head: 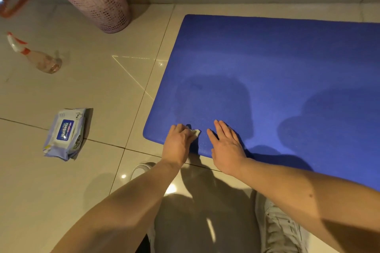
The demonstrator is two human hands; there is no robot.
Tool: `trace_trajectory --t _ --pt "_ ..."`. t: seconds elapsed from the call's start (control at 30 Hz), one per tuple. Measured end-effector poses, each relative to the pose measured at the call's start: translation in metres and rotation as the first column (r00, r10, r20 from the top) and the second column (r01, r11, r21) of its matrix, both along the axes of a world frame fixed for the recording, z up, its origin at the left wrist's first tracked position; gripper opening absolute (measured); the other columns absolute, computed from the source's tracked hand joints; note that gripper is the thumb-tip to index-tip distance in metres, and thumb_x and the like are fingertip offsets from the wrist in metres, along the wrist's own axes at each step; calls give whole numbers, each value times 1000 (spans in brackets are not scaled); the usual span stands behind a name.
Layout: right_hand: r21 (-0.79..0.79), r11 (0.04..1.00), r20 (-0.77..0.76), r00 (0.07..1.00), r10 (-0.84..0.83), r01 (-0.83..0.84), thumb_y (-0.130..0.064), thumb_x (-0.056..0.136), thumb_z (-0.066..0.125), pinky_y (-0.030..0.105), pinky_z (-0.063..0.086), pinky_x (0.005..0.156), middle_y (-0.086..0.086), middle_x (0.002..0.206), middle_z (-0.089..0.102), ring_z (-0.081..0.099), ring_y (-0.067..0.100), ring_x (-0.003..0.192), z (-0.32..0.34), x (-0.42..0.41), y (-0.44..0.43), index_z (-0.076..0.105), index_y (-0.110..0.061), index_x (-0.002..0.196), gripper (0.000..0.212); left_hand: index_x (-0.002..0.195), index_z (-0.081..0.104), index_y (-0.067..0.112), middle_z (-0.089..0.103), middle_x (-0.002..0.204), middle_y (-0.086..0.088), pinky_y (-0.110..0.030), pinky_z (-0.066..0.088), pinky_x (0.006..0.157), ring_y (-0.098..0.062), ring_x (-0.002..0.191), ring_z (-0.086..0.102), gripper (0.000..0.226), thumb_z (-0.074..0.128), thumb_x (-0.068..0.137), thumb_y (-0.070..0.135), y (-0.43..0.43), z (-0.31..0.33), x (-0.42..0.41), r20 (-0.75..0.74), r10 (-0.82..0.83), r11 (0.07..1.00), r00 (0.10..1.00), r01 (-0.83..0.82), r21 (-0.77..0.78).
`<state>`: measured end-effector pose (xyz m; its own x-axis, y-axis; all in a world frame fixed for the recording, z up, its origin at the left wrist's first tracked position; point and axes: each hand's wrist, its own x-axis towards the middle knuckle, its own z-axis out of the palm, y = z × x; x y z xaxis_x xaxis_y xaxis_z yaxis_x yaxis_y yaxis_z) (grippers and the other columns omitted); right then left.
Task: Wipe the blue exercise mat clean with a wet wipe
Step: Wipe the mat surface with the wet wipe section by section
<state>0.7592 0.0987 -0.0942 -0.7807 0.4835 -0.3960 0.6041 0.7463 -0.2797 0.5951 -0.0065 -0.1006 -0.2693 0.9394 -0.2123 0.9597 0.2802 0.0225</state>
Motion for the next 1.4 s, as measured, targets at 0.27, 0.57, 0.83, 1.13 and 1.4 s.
trace_trajectory --t 0.27,0.57,0.83,1.13,1.4 --pt "-10 1000 -17 1000 7 -7 -30 106 40 41 -6 125 9 169 -19 -18 27 156 3 3 2 1 -21 164 70 93 70 9 59 102 -6 -23 41 81 -18 93 51 8 62 94 8 -9 16 -2 450 331 880 830 -443 171" --pt "-21 997 -1 997 75 -75 -37 109 33 41 -3 127 6 169 -21 -19 25 156 4 8 11 -1 -24 164 66 89 66 12 52 91 5 -7 34 64 -9 75 55 21 55 102 24 -19 17 -41 363 616 709 699 -693 131" --pt "32 996 -8 997 78 -78 -38 108 34 45 -1 126 10 169 -19 -17 29 156 1 9 6 -1 -21 164 68 94 74 7 57 96 -5 -19 35 80 -20 88 50 19 56 100 8 -14 14 4 425 353 848 834 -477 231" --pt "29 995 -68 993 94 -92 -38 106 41 46 8 126 11 171 -7 -7 29 157 -4 15 10 12 -20 164 67 133 60 9 57 136 -8 -33 40 107 -30 126 49 39 43 102 26 -36 -7 -50 211 508 802 835 -548 238" --pt "29 989 -3 990 143 -143 -40 109 31 41 -3 125 7 168 -22 -21 25 155 3 17 14 -4 -22 163 67 157 27 12 20 165 -7 -40 11 126 -21 154 9 53 35 108 31 -31 -9 -5 419 471 792 776 -581 188"
